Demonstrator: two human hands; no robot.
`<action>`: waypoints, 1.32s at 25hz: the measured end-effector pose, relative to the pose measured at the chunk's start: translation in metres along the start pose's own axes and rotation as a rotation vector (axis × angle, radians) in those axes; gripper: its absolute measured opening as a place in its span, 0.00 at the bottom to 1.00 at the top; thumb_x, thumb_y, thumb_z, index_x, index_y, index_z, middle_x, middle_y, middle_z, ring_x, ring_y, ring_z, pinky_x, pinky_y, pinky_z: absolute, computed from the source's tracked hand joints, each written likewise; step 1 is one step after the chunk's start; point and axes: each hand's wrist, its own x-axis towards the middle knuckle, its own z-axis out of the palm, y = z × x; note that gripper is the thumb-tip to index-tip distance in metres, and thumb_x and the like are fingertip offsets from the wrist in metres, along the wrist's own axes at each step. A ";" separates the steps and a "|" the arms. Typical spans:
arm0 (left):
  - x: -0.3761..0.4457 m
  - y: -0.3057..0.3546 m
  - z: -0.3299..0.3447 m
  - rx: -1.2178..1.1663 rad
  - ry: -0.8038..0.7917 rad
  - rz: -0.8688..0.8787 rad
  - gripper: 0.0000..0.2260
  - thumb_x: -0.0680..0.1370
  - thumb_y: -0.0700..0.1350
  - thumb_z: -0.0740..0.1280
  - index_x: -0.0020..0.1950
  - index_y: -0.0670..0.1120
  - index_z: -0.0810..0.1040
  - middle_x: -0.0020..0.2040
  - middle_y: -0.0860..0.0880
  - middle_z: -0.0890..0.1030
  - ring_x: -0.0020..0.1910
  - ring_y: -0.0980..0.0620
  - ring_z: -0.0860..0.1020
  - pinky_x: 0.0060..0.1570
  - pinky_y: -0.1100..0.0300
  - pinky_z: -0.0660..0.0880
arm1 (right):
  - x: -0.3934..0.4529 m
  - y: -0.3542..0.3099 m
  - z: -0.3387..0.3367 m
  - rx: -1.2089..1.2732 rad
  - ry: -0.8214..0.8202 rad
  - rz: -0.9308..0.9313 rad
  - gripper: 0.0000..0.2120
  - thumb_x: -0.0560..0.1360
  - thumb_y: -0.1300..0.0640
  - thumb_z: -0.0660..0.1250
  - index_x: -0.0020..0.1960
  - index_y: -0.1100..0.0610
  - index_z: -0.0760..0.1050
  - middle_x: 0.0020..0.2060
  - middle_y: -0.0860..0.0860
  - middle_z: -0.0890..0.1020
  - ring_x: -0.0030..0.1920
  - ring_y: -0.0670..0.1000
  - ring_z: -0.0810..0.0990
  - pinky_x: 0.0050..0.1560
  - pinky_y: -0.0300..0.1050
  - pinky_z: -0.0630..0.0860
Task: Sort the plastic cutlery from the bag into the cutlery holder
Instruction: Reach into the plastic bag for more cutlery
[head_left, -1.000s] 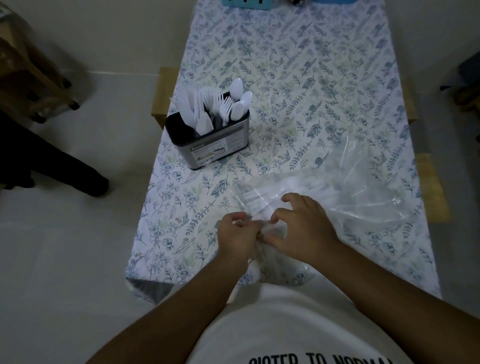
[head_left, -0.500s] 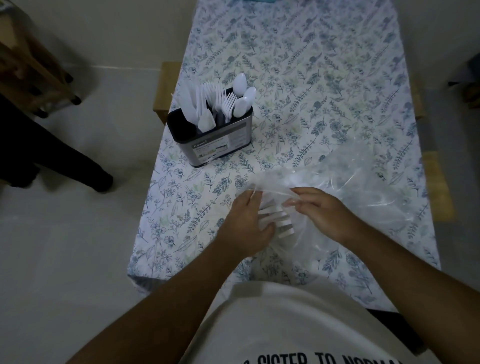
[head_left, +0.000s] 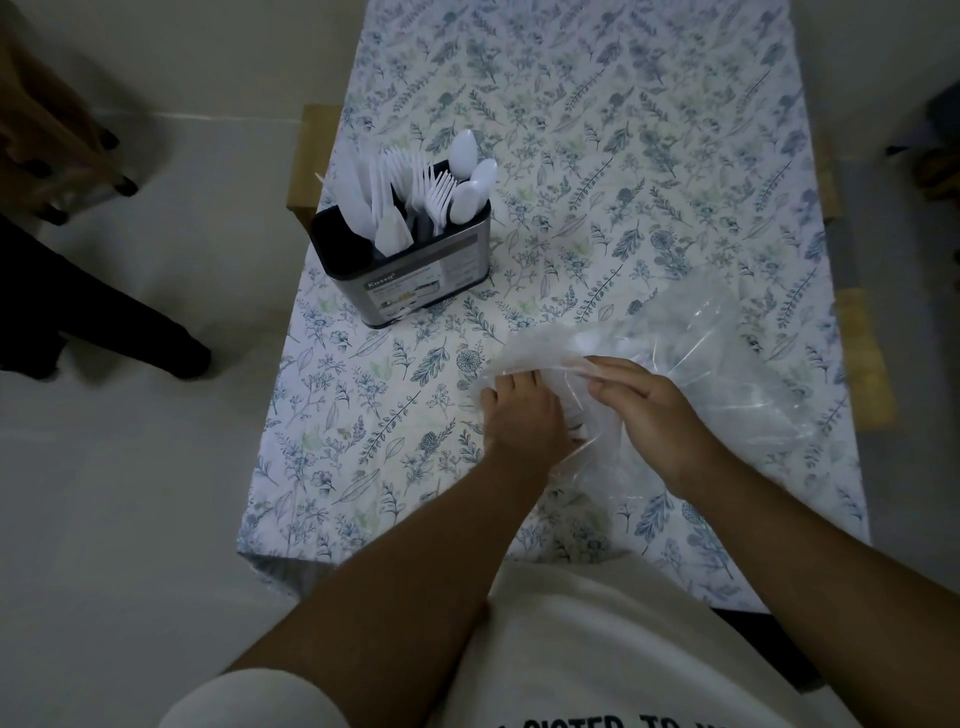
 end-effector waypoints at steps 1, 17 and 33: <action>0.003 0.003 0.001 -0.022 -0.007 0.034 0.35 0.79 0.63 0.62 0.74 0.37 0.64 0.68 0.37 0.69 0.67 0.39 0.69 0.65 0.45 0.70 | -0.001 -0.002 0.001 0.027 0.012 -0.008 0.16 0.81 0.62 0.65 0.58 0.44 0.83 0.60 0.39 0.82 0.63 0.35 0.77 0.66 0.33 0.69; 0.009 0.004 -0.005 -0.221 -0.021 0.069 0.12 0.82 0.47 0.65 0.59 0.41 0.80 0.54 0.44 0.82 0.55 0.45 0.82 0.53 0.55 0.79 | -0.008 -0.009 0.005 0.051 0.078 -0.090 0.17 0.82 0.62 0.63 0.61 0.45 0.82 0.63 0.41 0.82 0.66 0.38 0.76 0.70 0.39 0.70; -0.004 -0.009 -0.007 -0.412 -0.072 0.061 0.15 0.80 0.51 0.67 0.53 0.39 0.82 0.50 0.41 0.84 0.52 0.42 0.83 0.51 0.55 0.77 | -0.012 -0.012 0.014 0.016 0.024 -0.078 0.17 0.82 0.58 0.62 0.62 0.38 0.80 0.73 0.38 0.73 0.72 0.34 0.68 0.71 0.34 0.63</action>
